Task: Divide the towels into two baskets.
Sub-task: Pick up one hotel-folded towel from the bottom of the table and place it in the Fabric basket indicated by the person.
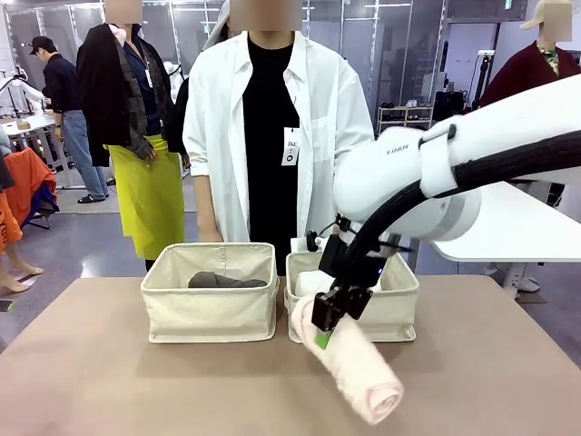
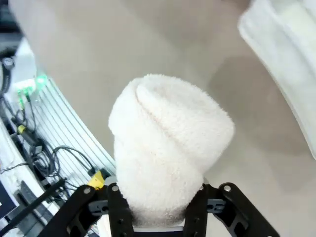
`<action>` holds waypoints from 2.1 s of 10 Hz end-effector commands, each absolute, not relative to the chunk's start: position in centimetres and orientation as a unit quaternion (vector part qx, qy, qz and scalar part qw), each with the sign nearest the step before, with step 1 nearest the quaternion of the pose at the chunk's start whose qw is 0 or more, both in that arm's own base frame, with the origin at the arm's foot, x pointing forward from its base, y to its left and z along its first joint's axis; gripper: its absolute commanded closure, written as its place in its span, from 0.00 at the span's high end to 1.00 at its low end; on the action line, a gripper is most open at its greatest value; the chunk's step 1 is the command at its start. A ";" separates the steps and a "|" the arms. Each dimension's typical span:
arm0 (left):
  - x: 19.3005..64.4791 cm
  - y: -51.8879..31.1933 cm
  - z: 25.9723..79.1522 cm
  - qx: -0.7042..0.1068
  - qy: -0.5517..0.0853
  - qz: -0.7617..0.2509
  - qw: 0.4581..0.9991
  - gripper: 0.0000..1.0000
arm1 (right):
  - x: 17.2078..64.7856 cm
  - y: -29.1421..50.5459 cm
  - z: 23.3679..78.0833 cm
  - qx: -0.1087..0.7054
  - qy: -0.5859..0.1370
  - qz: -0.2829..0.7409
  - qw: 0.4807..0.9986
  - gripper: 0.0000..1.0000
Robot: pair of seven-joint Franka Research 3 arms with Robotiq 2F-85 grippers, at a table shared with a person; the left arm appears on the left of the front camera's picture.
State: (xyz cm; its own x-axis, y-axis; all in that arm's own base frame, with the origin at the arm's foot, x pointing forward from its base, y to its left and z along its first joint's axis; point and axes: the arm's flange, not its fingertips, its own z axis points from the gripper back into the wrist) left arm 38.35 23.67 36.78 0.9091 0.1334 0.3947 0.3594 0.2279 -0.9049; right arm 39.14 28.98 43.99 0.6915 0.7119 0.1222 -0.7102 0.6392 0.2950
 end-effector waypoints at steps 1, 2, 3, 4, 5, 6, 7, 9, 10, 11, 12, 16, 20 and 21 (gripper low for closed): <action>38.0 23.7 37.2 -0.614 -0.202 -0.080 0.759 1.00 | 39.7 27.6 45.3 0.115 0.027 0.512 0.851 0.06; 38.0 23.7 37.2 -0.614 -0.202 -0.080 0.759 1.00 | 39.5 26.9 46.5 0.083 0.037 0.582 0.808 0.06; 38.0 23.7 37.2 -0.614 -0.202 -0.080 0.759 1.00 | 39.0 26.0 47.6 0.044 0.039 0.660 0.749 0.06; 38.0 23.7 37.2 -0.614 -0.202 -0.080 0.759 1.00 | 37.9 25.1 48.4 0.011 0.053 0.733 0.678 0.06; 38.0 23.7 37.2 -0.614 -0.202 -0.080 0.759 1.00 | 36.6 24.0 48.7 0.022 0.071 0.778 0.624 0.06; 38.0 23.7 37.2 -0.614 -0.202 -0.080 0.759 1.00 | 35.4 23.0 49.3 0.002 0.068 0.802 0.593 0.06; 38.0 23.7 37.2 -0.614 -0.202 -0.080 0.759 1.00 | 34.5 22.6 49.8 -0.010 0.051 0.812 0.582 0.06; 38.0 23.7 37.2 -0.614 -0.202 -0.080 0.759 1.00 | 35.9 23.8 49.6 0.004 0.080 0.790 0.607 0.06; 38.0 23.7 37.2 -0.614 -0.202 -0.080 0.759 1.00 | 35.9 23.8 49.6 0.004 0.080 0.790 0.607 0.06; 38.0 23.7 37.2 -0.614 -0.202 -0.080 0.759 1.00 | 35.9 23.8 49.6 0.004 0.080 0.790 0.607 0.06; 38.0 23.7 37.2 -0.614 -0.202 -0.080 0.759 1.00 | 35.9 23.8 49.6 0.004 0.080 0.790 0.607 0.06; 38.0 23.7 37.2 -0.614 -0.202 -0.080 0.759 1.00 | 40.0 24.3 48.8 -0.010 0.061 0.814 0.578 0.37; 38.0 23.7 37.2 -0.614 -0.202 -0.080 0.759 1.00 | 47.4 27.4 51.3 -0.064 0.054 0.814 0.574 0.37; 38.0 23.7 37.2 -0.614 -0.202 -0.080 0.759 1.00 | 49.9 28.5 51.2 -0.061 0.045 0.811 0.580 0.37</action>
State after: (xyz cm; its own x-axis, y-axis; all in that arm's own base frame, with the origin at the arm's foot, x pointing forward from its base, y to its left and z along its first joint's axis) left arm 38.36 23.65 36.78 0.9091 0.1330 0.3948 0.3596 0.2278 -0.9049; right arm 47.66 26.94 51.16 -0.3218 0.9366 -0.1383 -0.9461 -0.3238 0.0090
